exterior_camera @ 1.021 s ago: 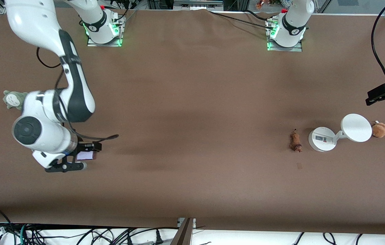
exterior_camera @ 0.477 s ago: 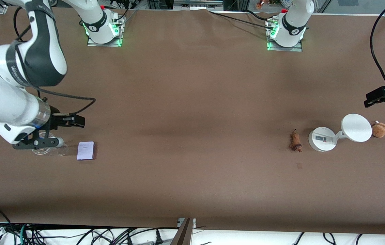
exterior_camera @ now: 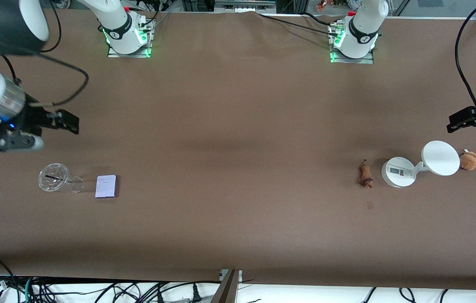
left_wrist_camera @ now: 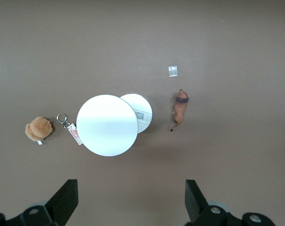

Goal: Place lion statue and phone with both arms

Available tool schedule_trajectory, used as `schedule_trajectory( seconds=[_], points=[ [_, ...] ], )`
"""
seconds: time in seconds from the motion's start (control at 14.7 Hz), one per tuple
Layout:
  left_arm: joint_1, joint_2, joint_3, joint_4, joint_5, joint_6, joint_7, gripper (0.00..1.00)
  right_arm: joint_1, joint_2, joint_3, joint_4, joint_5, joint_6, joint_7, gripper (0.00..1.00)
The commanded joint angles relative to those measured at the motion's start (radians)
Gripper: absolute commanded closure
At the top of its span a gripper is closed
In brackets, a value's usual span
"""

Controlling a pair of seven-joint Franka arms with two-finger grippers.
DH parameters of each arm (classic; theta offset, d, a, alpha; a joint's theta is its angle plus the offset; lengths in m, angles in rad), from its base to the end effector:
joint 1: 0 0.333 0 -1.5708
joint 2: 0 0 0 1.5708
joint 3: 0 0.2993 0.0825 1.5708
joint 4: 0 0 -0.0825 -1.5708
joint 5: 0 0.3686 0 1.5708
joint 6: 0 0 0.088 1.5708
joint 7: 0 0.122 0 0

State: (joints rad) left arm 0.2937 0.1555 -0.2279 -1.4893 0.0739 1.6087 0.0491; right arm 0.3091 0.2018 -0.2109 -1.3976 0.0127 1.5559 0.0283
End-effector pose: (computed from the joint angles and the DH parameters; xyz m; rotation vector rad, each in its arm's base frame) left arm 0.5818 0.0562 0.5480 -3.1042 -0.0230 0.0532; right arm 0.5890 0.0716 0.5582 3.1072 0.1137 -0.0578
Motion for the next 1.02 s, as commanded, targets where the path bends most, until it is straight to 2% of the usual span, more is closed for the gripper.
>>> schedule_trajectory(
  seconds=[0.0, 0.2, 0.48, 0.95],
  points=[
    [-0.004, 0.015, -0.005, 0.032, 0.018, -0.016, -0.008, 0.00, -0.022, -0.142, 0.027, -0.086, -0.013, -0.048, -0.013, 0.00],
    [-0.004, 0.013, -0.004, 0.032, 0.021, -0.016, -0.006, 0.00, -0.064, -0.182, 0.044, -0.142, -0.005, -0.057, -0.019, 0.00],
    [-0.004, 0.013, -0.005, 0.032, 0.026, -0.018, -0.006, 0.00, -0.061, -0.136, 0.045, -0.097, -0.005, -0.097, -0.033, 0.00],
    [-0.002, 0.013, -0.004, 0.032, 0.015, -0.018, -0.008, 0.00, -0.051, -0.128, 0.047, -0.092, -0.013, -0.088, -0.031, 0.00]
  ],
)
